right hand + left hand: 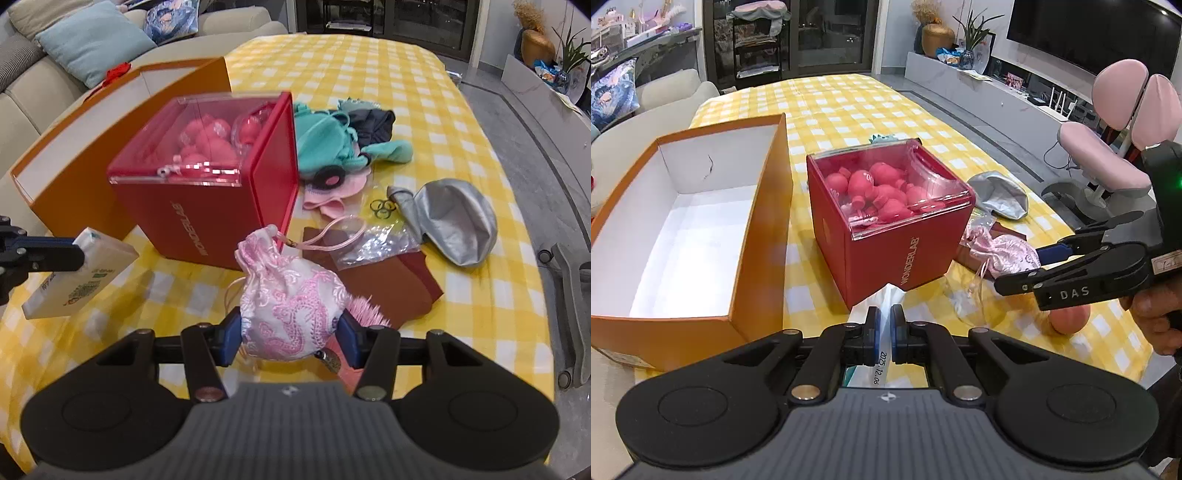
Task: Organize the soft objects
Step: 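Carry the packet in the left tool and pouch in the right tool over the orange box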
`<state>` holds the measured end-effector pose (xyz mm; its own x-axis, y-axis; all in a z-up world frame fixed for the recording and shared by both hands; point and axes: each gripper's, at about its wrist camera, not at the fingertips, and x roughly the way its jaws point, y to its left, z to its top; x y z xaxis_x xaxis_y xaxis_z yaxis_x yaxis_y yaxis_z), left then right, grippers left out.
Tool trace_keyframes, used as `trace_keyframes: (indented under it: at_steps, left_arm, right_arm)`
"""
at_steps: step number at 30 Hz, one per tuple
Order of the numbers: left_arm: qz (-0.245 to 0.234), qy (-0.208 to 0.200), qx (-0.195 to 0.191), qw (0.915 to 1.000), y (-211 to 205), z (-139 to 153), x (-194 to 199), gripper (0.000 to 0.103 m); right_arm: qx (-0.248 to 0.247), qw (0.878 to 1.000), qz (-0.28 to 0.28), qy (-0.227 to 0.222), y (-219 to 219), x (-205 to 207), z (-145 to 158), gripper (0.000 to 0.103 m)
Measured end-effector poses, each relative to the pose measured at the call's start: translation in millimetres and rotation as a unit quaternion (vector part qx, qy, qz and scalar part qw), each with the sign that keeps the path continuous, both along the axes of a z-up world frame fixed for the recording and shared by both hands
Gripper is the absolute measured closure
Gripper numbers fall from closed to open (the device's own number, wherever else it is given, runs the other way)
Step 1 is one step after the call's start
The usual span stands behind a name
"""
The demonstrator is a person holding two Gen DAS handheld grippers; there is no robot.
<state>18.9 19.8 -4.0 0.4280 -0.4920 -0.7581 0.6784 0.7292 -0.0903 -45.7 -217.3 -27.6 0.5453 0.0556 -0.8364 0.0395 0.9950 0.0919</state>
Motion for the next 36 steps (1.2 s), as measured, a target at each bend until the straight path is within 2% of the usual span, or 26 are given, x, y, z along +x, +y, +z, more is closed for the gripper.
trace_keyframes:
  at_steps: [3,6,18,26,36]
  left_arm:
    - [0.003,-0.007,-0.006,0.9999,1,9,-6,0.097]
    - [0.006,-0.030,0.003,0.9995,-4,22,-14,0.097]
    - [0.027,-0.048,-0.031,0.9980,3,60,-18,0.097]
    - [0.045,-0.070,-0.035,0.9960,22,86,-3,0.097]
    - [0.075,-0.104,-0.032,0.9912,50,120,29,0.097]
  right_arm:
    - [0.001,1.000,-0.001,-0.009,-1,-6,12,0.050]
    - [0.000,1.000,-0.002,-0.011,-1,-8,22,0.050]
    - [0.013,0.999,0.008,-0.041,15,-18,61,0.050]
    - [0.017,0.995,0.034,-0.089,45,-9,104,0.050]
    - [0.052,0.988,0.077,-0.121,94,29,141,0.050]
